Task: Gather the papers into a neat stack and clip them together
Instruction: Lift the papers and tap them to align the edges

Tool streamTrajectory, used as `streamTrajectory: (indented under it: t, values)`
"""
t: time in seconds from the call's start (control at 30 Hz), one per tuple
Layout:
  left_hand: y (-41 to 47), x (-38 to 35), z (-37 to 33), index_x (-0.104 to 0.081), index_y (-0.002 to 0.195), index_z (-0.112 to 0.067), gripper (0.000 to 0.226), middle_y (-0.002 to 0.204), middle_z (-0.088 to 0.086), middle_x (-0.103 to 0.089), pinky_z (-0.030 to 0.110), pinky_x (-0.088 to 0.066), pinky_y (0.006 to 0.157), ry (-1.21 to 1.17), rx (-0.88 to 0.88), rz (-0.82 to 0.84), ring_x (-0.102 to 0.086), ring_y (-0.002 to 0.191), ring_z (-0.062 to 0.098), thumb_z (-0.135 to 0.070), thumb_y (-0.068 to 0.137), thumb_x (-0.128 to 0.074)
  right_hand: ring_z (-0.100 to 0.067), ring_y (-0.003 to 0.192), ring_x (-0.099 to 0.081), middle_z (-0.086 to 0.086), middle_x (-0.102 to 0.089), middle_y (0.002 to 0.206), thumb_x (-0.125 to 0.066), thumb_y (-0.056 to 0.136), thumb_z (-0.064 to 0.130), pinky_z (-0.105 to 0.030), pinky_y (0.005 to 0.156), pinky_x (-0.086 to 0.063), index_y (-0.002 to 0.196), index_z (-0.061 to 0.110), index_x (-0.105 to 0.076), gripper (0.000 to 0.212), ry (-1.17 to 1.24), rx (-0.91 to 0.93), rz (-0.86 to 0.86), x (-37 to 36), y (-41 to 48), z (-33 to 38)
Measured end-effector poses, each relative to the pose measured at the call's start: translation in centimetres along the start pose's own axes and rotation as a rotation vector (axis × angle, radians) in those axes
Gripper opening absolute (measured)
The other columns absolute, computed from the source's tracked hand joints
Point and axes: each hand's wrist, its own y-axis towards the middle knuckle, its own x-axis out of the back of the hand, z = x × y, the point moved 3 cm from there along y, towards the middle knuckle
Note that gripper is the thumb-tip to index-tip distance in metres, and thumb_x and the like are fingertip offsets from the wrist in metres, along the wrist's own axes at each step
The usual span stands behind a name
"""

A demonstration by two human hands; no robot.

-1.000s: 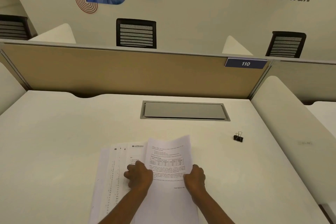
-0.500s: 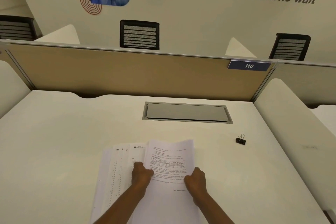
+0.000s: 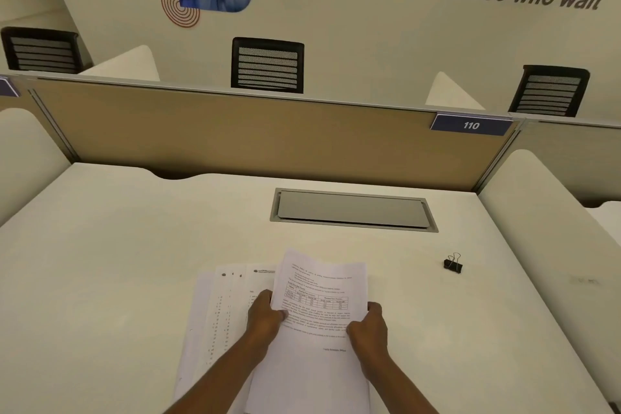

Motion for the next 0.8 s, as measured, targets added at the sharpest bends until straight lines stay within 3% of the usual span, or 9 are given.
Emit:
streamTrajectory:
  t: [0.1, 0.27, 0.37, 0.43, 0.57, 0.8]
  values:
    - [0.3, 1.1, -0.3, -0.054, 0.099, -0.014, 0.019, 0.101, 0.003, -0.062, 0.026, -0.050, 0.067, -0.027, -0.009, -0.041, -0.062, 0.089, 0.021, -0.001, 0.088, -0.062, -0.023, 0.092, -0.061, -0.005, -0.062, 0.106, -0.053, 0.076, -0.007, -0.038, 0.081, -0.056, 0.120, 0.009, -0.044, 0.048, 0.011, 0.019, 0.009, -0.5, 0.4, 0.4]
    - [1.0, 2.5, 0.3, -0.053, 0.101, -0.012, 0.018, 0.106, 0.007, -0.063, 0.030, -0.052, 0.072, 0.068, 0.001, -0.126, -0.060, 0.091, 0.023, -0.001, 0.089, -0.060, -0.012, 0.082, -0.062, -0.001, -0.066, 0.094, -0.052, 0.076, -0.007, -0.022, 0.061, -0.051, 0.092, 0.014, -0.057, 0.026, 0.033, 0.074, 0.117, -2.2, 0.3, 1.4]
    - [1.2, 2.9, 1.0, -0.053, 0.105, -0.016, 0.017, 0.111, 0.009, -0.061, 0.037, -0.052, 0.082, 0.385, 0.036, -0.206, -0.056, 0.099, 0.026, -0.017, 0.089, -0.058, -0.017, 0.085, -0.062, -0.003, -0.063, 0.095, -0.048, 0.076, -0.002, -0.035, 0.074, -0.056, 0.090, 0.012, -0.054, 0.021, -0.077, 0.082, 0.114, -3.6, 0.2, 1.5]
    - [1.1, 3.0, 1.0, -0.050, 0.109, -0.020, 0.023, 0.113, 0.009, -0.051, 0.039, -0.045, 0.086, 0.657, 0.096, -0.250, -0.047, 0.106, 0.028, -0.025, 0.088, -0.055, -0.021, 0.097, -0.056, -0.002, -0.055, 0.103, -0.045, 0.077, 0.001, -0.040, 0.084, -0.050, 0.093, 0.012, -0.051, 0.021, -0.262, 0.093, 0.072, -4.4, 0.2, 1.7]
    - [1.0, 2.6, 0.7, -0.047, 0.114, -0.020, 0.027, 0.116, 0.011, -0.045, 0.044, -0.042, 0.089, 0.700, 0.114, -0.233, -0.042, 0.110, 0.028, -0.023, 0.088, -0.054, -0.029, 0.113, -0.039, -0.010, -0.045, 0.113, -0.041, 0.078, -0.002, -0.037, 0.079, -0.040, 0.091, 0.013, -0.043, 0.020, -0.376, 0.095, 0.065, -4.9, -0.1, 2.2]
    - [1.6, 3.4, 1.0, -0.047, 0.125, -0.021, 0.037, 0.120, 0.012, -0.045, 0.045, -0.045, 0.090, 0.709, 0.104, -0.226, -0.042, 0.114, 0.029, -0.028, 0.090, -0.054, -0.028, 0.100, -0.054, -0.010, -0.052, 0.105, -0.050, 0.077, 0.002, -0.038, 0.085, -0.052, 0.091, 0.005, -0.051, 0.015, -0.318, 0.111, 0.057, -5.0, 0.7, 1.5]
